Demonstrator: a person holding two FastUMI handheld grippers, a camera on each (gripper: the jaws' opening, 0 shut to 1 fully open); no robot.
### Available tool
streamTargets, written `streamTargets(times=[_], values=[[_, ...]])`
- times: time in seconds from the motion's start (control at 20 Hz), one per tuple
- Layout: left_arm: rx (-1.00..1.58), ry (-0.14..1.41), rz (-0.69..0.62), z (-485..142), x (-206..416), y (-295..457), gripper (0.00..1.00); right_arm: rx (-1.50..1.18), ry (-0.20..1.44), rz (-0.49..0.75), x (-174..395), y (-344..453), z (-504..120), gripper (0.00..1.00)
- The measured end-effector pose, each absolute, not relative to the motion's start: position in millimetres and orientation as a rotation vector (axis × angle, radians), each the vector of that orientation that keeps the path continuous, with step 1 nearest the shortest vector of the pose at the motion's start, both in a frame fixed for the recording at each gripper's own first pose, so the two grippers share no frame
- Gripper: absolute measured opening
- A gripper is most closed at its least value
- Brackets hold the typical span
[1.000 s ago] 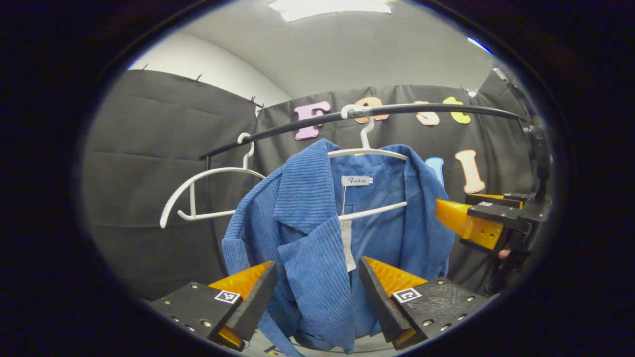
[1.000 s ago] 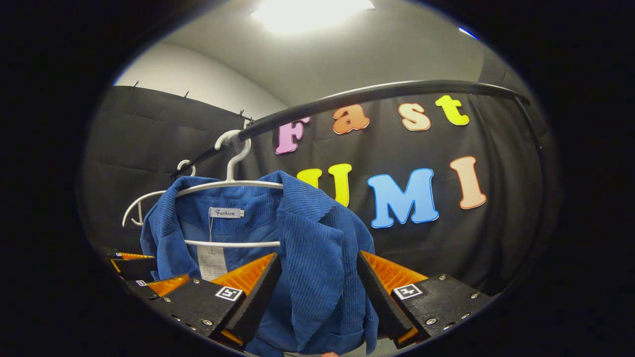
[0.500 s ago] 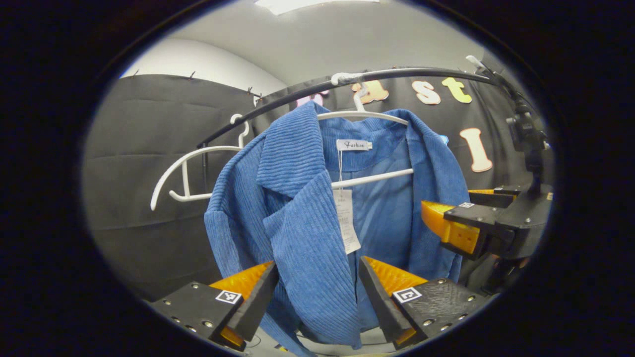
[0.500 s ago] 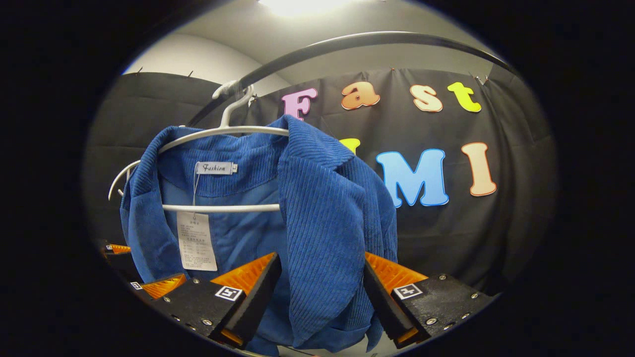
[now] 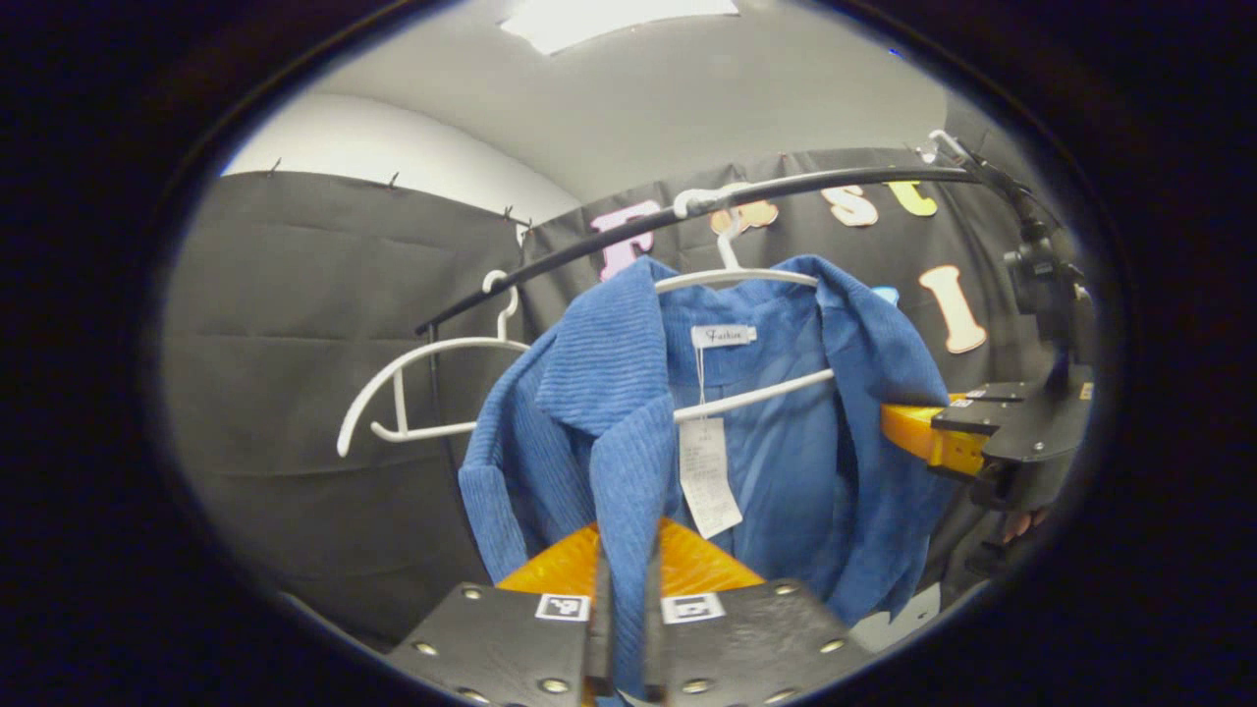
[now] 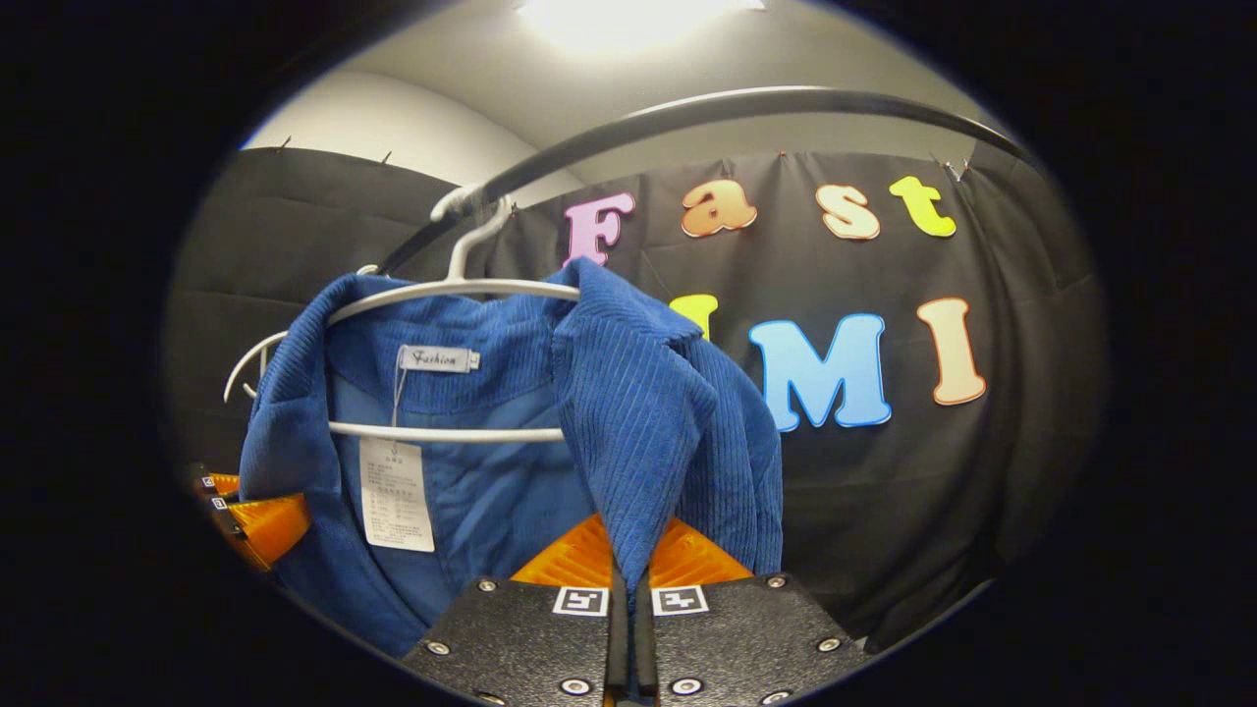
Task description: Grasp the clothes on the hanger with both hands and then place them into the laundry hamper below.
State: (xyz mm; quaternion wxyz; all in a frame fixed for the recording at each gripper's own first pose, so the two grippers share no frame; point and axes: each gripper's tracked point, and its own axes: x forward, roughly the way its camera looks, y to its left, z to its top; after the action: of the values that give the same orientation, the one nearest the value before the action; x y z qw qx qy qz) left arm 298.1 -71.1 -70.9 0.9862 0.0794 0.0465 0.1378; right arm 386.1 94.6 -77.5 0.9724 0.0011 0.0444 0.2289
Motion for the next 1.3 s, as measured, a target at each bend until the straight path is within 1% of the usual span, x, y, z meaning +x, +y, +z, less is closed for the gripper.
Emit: streamTargets(times=[0.05,0.1,0.15,0.5,0.7,0.85,1.05,1.3], values=[[0.151,0.083,0.262,-66.3,294.6,-73.2,0.05,-0.004,0.041,0.439,386.9,88.9,-63.1,0.02],[0.136,0.076,0.238,-62.9,294.7,-75.7,0.02,-0.005,-0.008,0.417,388.2,83.3,-47.6,0.02],[0.13,0.065,0.229,-55.4,288.6,-77.0,0.01,-0.005,-0.042,0.401,386.9,78.5,-35.7,0.02],[0.163,-0.064,0.254,18.5,275.4,-52.8,0.01,-0.008,-0.138,0.309,404.9,51.1,3.3,0.02],[0.169,-0.122,0.289,51.4,276.6,-20.9,0.02,-0.032,-0.192,0.241,420.3,30.0,29.9,0.02],[0.18,-0.167,0.335,75.3,280.2,11.0,0.02,-0.066,-0.217,0.2,434.1,20.8,35.5,0.02],[0.218,-0.171,0.361,86.5,296.2,44.2,0.01,-0.134,-0.236,0.157,455.3,12.7,32.0,0.02],[0.252,-0.131,0.376,72.7,319.4,71.3,0.02,-0.187,-0.191,0.118,479.8,3.9,10.1,0.02]])
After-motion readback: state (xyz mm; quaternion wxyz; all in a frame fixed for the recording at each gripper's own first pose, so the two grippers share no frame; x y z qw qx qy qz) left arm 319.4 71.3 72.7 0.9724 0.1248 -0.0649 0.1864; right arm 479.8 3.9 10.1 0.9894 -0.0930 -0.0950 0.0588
